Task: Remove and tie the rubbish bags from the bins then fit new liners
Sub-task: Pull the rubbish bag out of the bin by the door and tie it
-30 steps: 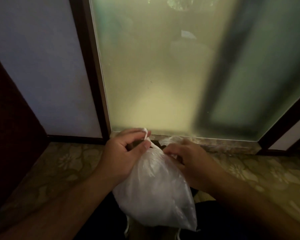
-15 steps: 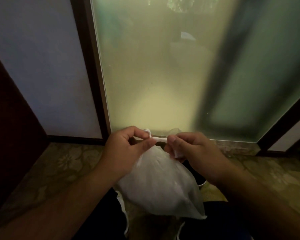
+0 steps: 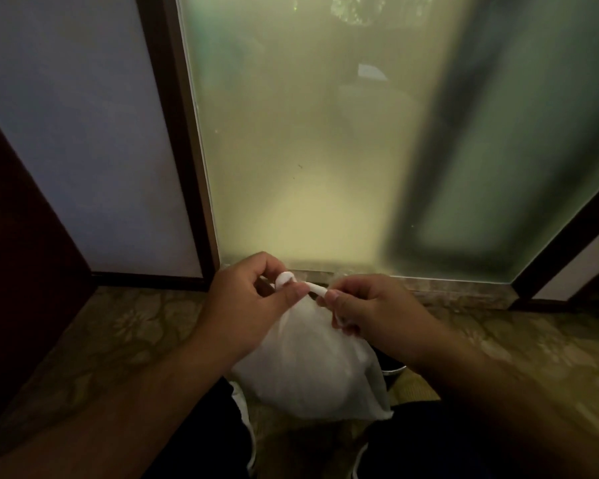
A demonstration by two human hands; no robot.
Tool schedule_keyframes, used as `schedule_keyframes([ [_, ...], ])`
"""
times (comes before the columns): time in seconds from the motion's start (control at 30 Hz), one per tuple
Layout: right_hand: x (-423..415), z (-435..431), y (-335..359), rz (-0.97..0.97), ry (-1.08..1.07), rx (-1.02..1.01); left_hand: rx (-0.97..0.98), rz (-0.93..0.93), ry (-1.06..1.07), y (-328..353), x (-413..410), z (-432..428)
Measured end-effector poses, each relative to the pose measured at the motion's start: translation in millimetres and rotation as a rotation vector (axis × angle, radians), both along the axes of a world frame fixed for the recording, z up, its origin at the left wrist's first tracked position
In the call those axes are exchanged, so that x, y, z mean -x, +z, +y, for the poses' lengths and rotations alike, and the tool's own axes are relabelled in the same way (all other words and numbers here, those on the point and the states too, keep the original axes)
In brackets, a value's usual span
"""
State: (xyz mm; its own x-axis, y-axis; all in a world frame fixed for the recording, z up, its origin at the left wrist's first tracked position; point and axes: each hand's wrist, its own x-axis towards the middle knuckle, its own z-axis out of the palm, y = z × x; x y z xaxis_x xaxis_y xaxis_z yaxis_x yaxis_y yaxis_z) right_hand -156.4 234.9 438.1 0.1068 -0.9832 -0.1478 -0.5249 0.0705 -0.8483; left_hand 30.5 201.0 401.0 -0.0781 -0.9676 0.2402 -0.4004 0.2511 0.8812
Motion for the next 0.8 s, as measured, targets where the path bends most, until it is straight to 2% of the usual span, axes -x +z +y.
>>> schedule_keyframes([
  [0.1, -3.4, -1.2, -2.1, -0.047, -0.080, 0.040, -0.012, -0.024, -0.024, 1.0, 3.0, 4.7],
  [0.2, -8.2, -1.9, -4.8, -0.199, -0.184, 0.019, -0.044, 0.022, -0.021, -0.8, 8.4, 8.0],
  [0.37, -15.0, 0.9, -10.9, -0.437, -0.265, -0.083, -0.245, 0.154, -0.039, -2.3, 13.4, 11.7],
  [0.5, -15.0, 1.8, -20.7, -0.506, -0.276, -0.040, -0.480, 0.374, -0.061, -0.5, 17.7, 17.1],
  [0.8, -12.0, 8.0, -34.3, -0.533, -0.241, 0.093, -0.601, 0.683, -0.095, -3.9, 22.8, 16.5],
])
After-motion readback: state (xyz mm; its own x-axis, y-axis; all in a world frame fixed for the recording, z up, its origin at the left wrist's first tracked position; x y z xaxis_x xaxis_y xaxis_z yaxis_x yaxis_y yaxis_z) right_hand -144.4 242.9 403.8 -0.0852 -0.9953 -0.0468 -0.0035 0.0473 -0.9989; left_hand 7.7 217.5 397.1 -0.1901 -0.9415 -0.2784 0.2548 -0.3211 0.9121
